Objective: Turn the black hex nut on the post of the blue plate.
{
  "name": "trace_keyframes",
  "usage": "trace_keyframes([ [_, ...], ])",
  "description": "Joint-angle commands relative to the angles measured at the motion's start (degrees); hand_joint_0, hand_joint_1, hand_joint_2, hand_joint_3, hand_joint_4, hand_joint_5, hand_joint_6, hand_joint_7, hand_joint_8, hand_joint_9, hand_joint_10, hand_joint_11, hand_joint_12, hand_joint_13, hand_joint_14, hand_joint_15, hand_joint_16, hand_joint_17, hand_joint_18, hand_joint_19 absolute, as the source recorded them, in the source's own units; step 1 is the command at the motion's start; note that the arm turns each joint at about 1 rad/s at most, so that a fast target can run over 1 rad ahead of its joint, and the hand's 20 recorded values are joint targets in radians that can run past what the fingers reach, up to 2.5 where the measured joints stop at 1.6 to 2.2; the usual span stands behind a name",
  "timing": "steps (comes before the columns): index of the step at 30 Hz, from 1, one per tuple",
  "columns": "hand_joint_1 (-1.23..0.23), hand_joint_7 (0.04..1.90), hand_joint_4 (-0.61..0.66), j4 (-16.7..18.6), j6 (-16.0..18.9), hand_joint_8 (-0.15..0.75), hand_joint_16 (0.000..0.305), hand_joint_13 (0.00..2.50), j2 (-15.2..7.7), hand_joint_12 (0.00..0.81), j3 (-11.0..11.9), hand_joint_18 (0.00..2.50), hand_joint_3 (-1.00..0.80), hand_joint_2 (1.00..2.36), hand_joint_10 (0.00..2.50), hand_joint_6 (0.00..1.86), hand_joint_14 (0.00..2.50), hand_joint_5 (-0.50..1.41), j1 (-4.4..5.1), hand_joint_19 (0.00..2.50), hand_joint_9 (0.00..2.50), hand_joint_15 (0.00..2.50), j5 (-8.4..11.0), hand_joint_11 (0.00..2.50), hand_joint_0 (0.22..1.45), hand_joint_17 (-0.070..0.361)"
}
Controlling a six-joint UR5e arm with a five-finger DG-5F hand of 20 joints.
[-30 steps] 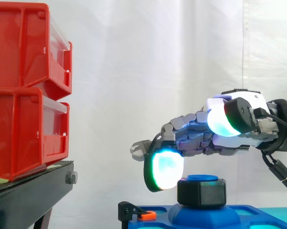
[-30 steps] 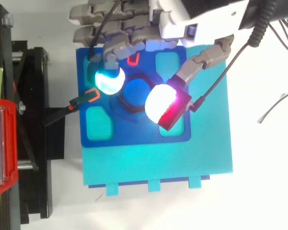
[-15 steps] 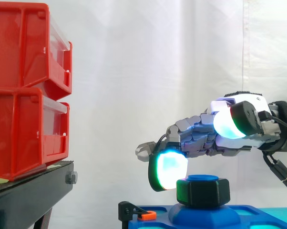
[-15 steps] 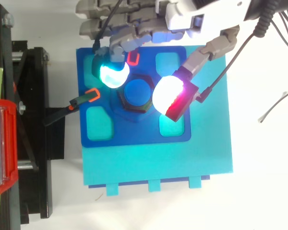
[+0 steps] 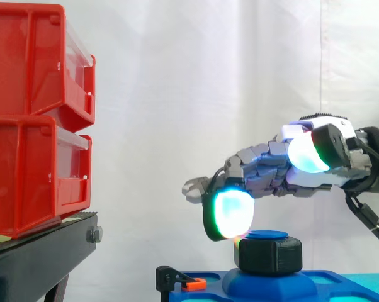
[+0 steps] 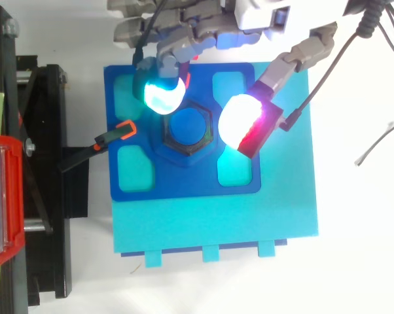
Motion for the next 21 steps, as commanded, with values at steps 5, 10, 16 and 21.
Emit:
trace_keyframes([
  [5,-0.22,1.01,0.30,-4.19,-0.17,0.263,0.048,0.04,-0.01,0.350,3.54,0.00,-0.50,1.00,0.00,0.50,0.00,-0.18,0.43,0.13,0.27,0.00,-0.22,0.00,0.51,0.109],
  [10,-0.23,1.00,0.30,-5.07,-0.17,0.262,0.048,0.04,-0.01,0.350,4.95,0.00,-0.50,1.00,0.00,0.50,0.00,-0.18,1.31,0.14,0.27,0.00,0.48,0.00,0.51,0.109],
  [16,-0.23,0.98,0.30,-3.76,-0.08,0.262,0.048,0.04,-0.10,0.350,4.95,0.00,-0.50,1.00,0.00,0.50,0.00,-0.18,2.54,0.14,0.27,0.00,3.30,0.00,0.51,0.109],
  [21,-0.23,0.94,0.29,-2.96,-0.17,0.262,0.048,0.04,-0.19,0.350,3.45,0.00,-0.50,1.00,0.00,0.50,0.00,-0.19,3.69,0.14,0.27,0.00,5.49,0.00,0.51,0.109],
])
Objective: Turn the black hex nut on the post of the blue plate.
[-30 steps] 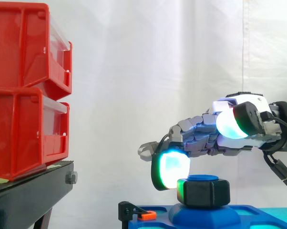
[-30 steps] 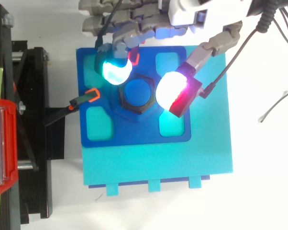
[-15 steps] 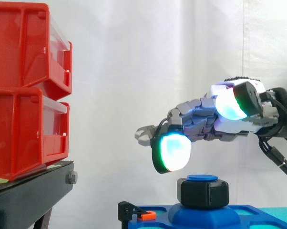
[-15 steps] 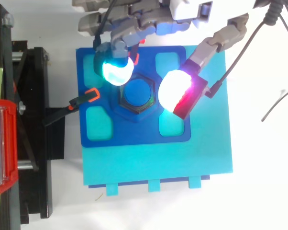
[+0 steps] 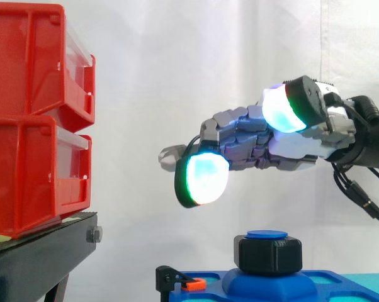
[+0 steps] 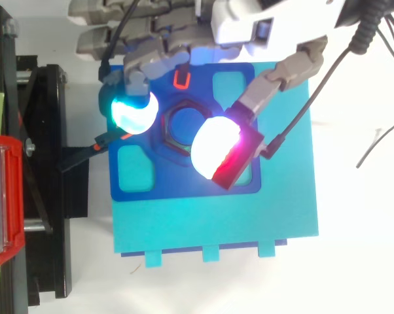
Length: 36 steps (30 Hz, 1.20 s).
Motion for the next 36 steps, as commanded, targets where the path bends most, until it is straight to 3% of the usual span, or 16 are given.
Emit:
trace_keyframes([
  [1,-0.23,0.94,0.29,2.52,0.07,0.261,0.048,0.04,-0.04,0.350,-2.50,0.00,-0.50,1.00,0.00,0.50,0.00,-0.19,1.08,0.14,0.27,0.00,2.07,0.00,0.51,0.109],
  [6,-0.24,0.92,0.29,6.30,1.12,0.260,0.048,0.04,-0.04,0.351,-5.67,0.00,-0.50,1.00,0.00,0.50,0.00,-0.19,1.60,0.14,0.26,0.00,2.16,0.00,0.51,0.109],
  [20,-0.24,0.93,0.28,4.10,1.21,0.258,0.048,0.04,-0.04,0.350,-5.76,0.00,-0.50,1.00,0.00,0.50,0.00,-0.19,1.60,0.13,0.26,0.00,1.98,0.00,0.51,0.109],
  [36,-0.24,0.93,0.29,4.36,1.03,0.259,0.048,0.04,-0.04,0.351,-5.76,0.00,-0.50,1.00,0.00,0.50,0.00,-0.19,0.46,0.13,0.26,0.00,0.66,0.00,0.51,0.108],
])
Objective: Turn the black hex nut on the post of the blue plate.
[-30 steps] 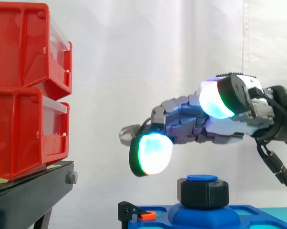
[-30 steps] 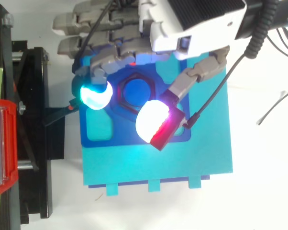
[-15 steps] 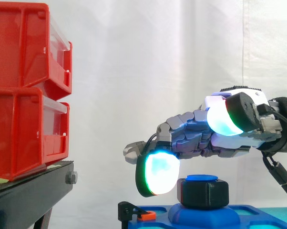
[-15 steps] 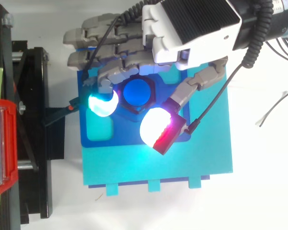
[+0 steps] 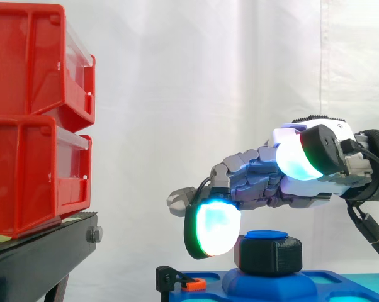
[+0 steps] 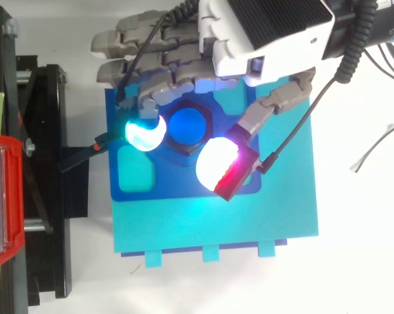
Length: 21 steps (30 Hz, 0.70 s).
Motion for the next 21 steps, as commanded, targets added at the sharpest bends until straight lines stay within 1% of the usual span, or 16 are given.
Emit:
trace_keyframes([
  [1,-0.24,0.93,0.29,0.03,-0.15,0.259,0.048,0.04,-0.01,0.350,0.00,0.00,-0.50,1.00,0.00,0.50,0.00,-0.19,-0.40,0.13,0.26,0.00,-0.34,0.00,0.51,0.108],
  [8,-0.24,0.94,0.29,1.26,-0.59,0.259,0.048,0.04,-0.01,0.350,0.00,0.00,-0.50,1.00,0.00,0.50,0.00,-0.19,-0.93,0.13,0.26,0.00,-0.61,0.00,0.51,0.108],
  [15,-0.24,0.94,0.29,1.26,-0.68,0.258,0.048,0.04,-0.01,0.350,0.00,0.00,-0.50,1.00,0.00,0.50,0.00,-0.19,-1.45,0.13,0.26,0.00,-1.92,0.00,0.51,0.108],
  [21,-0.24,0.94,0.30,1.26,-0.68,0.259,0.048,0.04,-0.01,0.351,0.00,0.00,-0.50,1.00,0.00,0.50,0.00,-0.19,-2.16,0.13,0.26,0.00,-3.07,0.00,0.51,0.108],
])
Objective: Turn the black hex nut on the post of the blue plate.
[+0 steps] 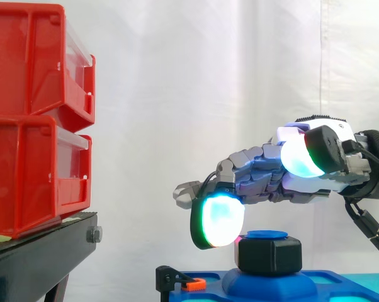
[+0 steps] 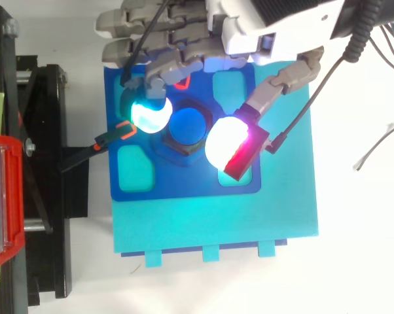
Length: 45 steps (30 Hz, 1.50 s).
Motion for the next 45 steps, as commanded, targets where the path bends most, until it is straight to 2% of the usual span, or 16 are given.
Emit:
trace_keyframes([
  [1,-0.24,0.94,0.29,0.00,-0.09,0.259,0.048,0.04,0.00,0.351,0.00,0.00,-0.50,1.00,0.00,0.50,0.00,-0.19,-0.45,0.13,0.26,0.00,-0.71,0.00,0.51,0.108],
  [14,-0.24,0.94,0.29,0.00,-0.44,0.259,0.048,0.04,0.00,0.349,0.00,0.00,-0.50,1.00,0.00,0.50,0.00,-0.19,-1.06,0.13,0.26,0.00,-0.97,0.00,0.51,0.108],
  [31,-0.24,0.94,0.29,-0.26,-0.44,0.259,0.048,0.04,0.00,0.350,0.00,0.00,-0.50,1.00,0.00,0.50,0.00,-0.19,-2.82,0.14,0.26,0.00,-3.61,0.00,0.51,0.108],
  [37,-0.24,0.94,0.29,0.00,-0.27,0.258,0.048,0.04,0.09,0.351,0.00,0.00,-0.50,1.00,0.00,0.50,0.00,-0.19,-2.91,0.13,0.26,0.00,-4.40,0.00,0.51,0.108],
  [39,-0.24,0.94,0.29,-0.17,-0.18,0.258,0.048,0.04,0.09,0.350,0.44,0.00,-0.50,1.00,0.00,0.50,0.00,-0.19,-3.00,0.14,0.26,0.00,-4.58,0.00,0.51,0.108],
  [44,-0.24,0.93,0.29,-1.58,-0.09,0.258,0.048,0.04,0.09,0.350,4.31,0.00,-0.50,1.00,0.00,0.50,0.00,-0.19,-2.91,0.14,0.26,0.00,-5.19,0.00,0.51,0.108],
  [45,-0.24,0.93,0.29,-1.58,-0.09,0.259,0.048,0.04,0.09,0.350,4.31,0.00,-0.50,1.00,0.00,0.50,0.00,-0.19,-2.91,0.13,0.26,0.00,-5.19,0.00,0.51,0.108],
])
